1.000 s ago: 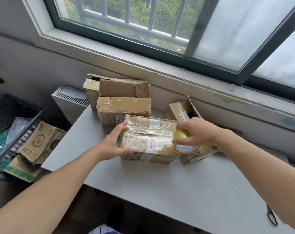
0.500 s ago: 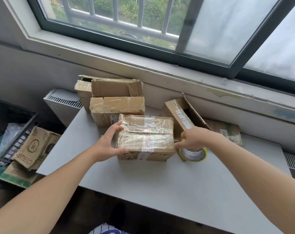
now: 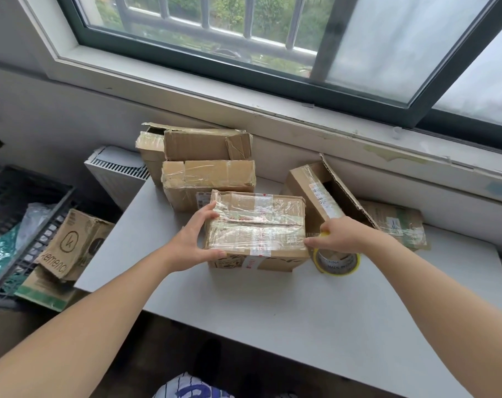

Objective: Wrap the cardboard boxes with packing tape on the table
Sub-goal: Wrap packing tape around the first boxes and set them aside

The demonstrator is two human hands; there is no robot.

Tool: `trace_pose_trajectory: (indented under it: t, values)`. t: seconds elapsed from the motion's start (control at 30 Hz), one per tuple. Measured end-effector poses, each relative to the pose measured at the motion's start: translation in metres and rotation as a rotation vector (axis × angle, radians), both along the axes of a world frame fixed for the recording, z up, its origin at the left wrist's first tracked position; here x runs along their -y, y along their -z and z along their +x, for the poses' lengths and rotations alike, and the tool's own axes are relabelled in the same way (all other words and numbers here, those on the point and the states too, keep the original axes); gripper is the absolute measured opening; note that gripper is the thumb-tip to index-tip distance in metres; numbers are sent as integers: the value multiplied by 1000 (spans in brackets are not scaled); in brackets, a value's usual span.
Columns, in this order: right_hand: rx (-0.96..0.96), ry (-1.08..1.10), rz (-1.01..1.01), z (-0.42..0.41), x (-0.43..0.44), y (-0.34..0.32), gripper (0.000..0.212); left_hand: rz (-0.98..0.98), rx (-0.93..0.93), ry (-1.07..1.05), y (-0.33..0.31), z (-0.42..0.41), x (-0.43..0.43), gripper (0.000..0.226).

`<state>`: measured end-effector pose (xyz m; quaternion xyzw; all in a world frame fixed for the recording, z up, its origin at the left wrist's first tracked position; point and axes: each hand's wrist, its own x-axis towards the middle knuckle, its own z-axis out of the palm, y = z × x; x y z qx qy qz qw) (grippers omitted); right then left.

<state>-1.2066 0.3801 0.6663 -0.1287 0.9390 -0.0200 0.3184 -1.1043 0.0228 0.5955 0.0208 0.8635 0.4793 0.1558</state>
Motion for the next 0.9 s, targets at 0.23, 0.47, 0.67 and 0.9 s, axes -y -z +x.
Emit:
trace_pose_trajectory:
  t: [0.23, 0.47, 0.67, 0.9]
  values:
    - [-28, 10, -5, 4, -2, 5, 81, 59, -21, -41, 5, -5, 4, 39]
    - [-37, 1, -20, 7, -5, 11, 59, -643, -157, -79, -5, -27, -54, 36]
    - [-44, 7, -3, 14, -6, 16, 50, -826, -146, 219, -5, -39, -135, 76]
    - [-68, 34, -23, 14, -6, 21, 69, -820, -132, 291, -6, -47, -153, 80]
